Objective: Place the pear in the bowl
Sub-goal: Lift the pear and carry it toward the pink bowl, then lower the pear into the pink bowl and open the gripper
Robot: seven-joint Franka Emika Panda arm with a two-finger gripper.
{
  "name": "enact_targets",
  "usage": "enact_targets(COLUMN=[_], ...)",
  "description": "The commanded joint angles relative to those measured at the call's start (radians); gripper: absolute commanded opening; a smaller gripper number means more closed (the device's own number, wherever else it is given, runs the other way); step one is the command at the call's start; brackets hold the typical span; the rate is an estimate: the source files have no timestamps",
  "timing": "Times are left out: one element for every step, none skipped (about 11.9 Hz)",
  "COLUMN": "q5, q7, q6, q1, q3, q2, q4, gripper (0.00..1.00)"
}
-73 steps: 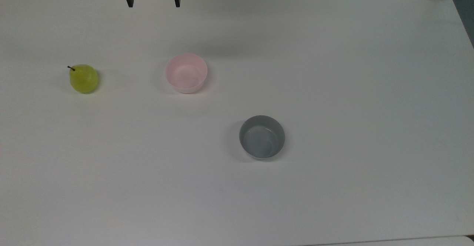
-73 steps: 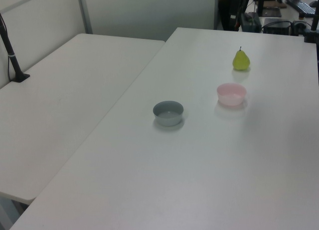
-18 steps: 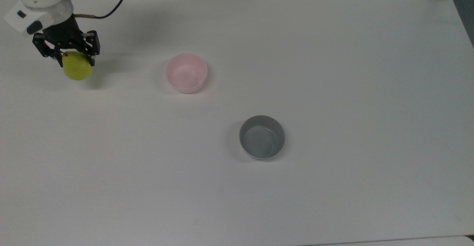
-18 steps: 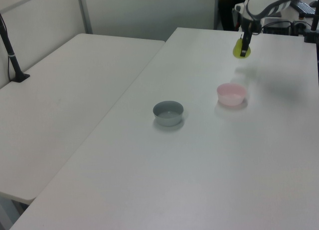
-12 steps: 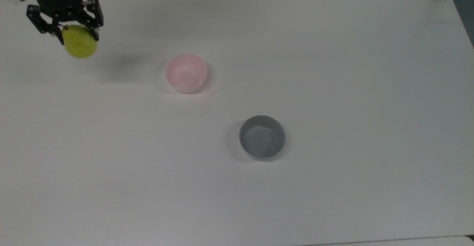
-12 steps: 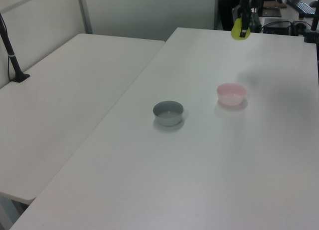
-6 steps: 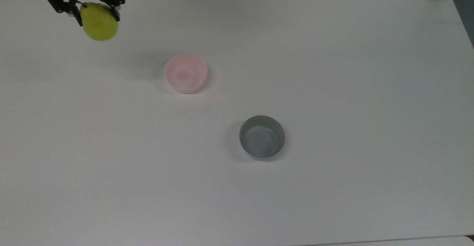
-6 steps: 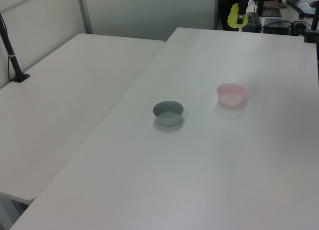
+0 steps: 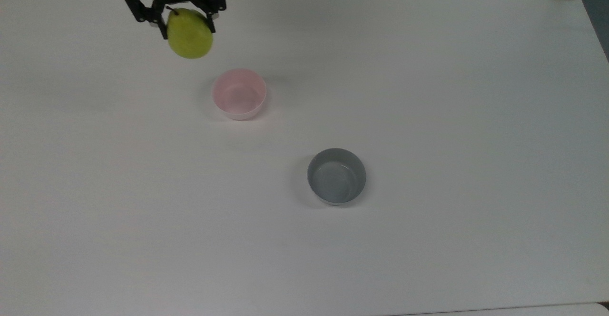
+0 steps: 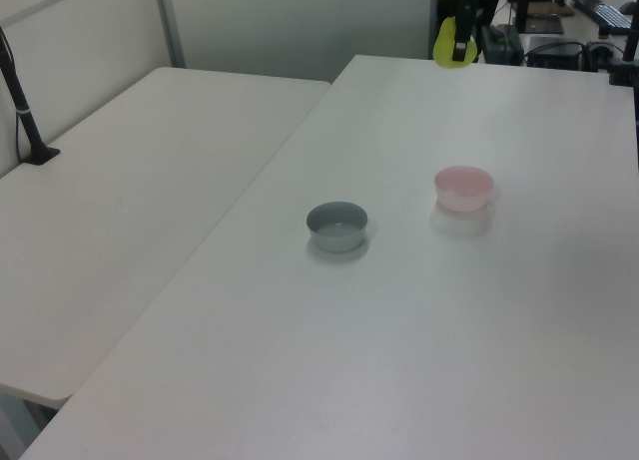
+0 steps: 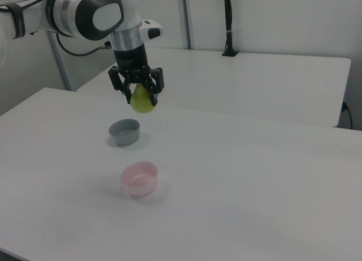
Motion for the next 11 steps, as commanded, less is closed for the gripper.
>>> enact_targets(q5=[-0.019, -0.034, -0.047, -0.051, -0.070, -0.087, -0.094, -0.094, -0.096, -0.096, -0.096], q7=[0.008, 0.005, -0.012, -0.014, -0.014, -0.014, -0.014, -0.014, -0.014, -0.012, -0.012], q6=[0.016, 0.059, 0.107, 0.148, 0.205, 0.237, 0.242, 0.262, 0.279, 0.314, 0.338], q1=[0.089, 0.103, 0.115, 0.122, 0.128, 0.129, 0.131, 0.131, 0.131, 0.131, 0.129], q3=[-0.027, -0.027, -0.025, -0.022, -0.019, -0.019, -0.019, -0.019, -0.019, -0.019, -0.019], q2=[-0.060, -0.067, -0.063, -0.058, -0.057, -0.050, -0.025, 0.000, 0.020, 0.038, 0.054], q4=[-0.167, -0.224, -0.268, -0.317, -0.368, -0.399, -0.401, -0.401, -0.405, -0.408, -0.413], gripper=[0.22, 0.23, 0.23, 0.23, 0.23, 0.23, 0.23, 0.23, 0.23, 0.23, 0.23])
